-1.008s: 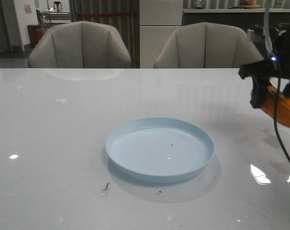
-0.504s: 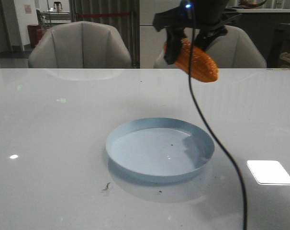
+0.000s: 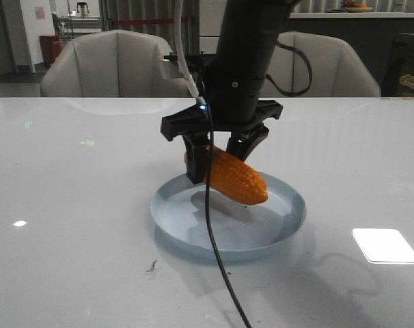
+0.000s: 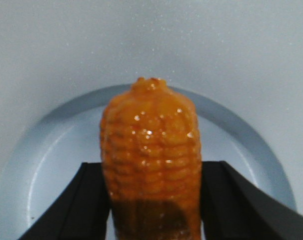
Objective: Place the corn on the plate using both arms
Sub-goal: 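Carry the corn with the right gripper and lower it onto the plate, then open the right gripper and raise it away from the corn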
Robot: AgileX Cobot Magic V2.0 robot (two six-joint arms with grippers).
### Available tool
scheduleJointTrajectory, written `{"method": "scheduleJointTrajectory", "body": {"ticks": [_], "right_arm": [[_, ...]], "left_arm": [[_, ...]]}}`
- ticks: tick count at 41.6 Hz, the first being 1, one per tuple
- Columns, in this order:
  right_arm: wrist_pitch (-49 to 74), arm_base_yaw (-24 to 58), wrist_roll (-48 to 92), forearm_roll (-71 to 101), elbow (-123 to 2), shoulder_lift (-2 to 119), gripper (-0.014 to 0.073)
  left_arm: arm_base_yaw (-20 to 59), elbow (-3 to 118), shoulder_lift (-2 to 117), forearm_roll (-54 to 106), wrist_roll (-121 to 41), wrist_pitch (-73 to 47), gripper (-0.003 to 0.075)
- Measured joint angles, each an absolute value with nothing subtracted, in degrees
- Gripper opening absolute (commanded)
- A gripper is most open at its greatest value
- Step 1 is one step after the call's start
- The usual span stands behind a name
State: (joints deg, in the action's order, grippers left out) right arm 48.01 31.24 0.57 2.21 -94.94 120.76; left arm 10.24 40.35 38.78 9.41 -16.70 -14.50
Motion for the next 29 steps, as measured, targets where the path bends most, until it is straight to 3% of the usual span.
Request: {"method": "scheduleJointTrajectory", "body": {"ticks": [4, 11, 14, 29], "right_arm": [[48.8, 31.2, 0.6, 2.3, -94.9, 122.1, 0.0362], [49.8, 31.2, 0.7, 2.3, -94.9, 123.0, 0.0555], [50.0, 31.2, 0.7, 2.4, -94.9, 123.0, 0.0599], [52.7, 31.1, 1.0, 1.1, -97.4, 120.3, 0.0605]], "left_arm": [[10.2, 40.3, 38.8, 9.4, -16.7, -14.5, 0.0442], [10.2, 40.3, 38.8, 9.4, -16.7, -14.5, 0.0442], [10.2, 40.3, 38.8, 9.4, -16.7, -14.5, 0.0442], [10.2, 40.3, 38.8, 9.4, -16.7, -14.4, 0.0441]]}}
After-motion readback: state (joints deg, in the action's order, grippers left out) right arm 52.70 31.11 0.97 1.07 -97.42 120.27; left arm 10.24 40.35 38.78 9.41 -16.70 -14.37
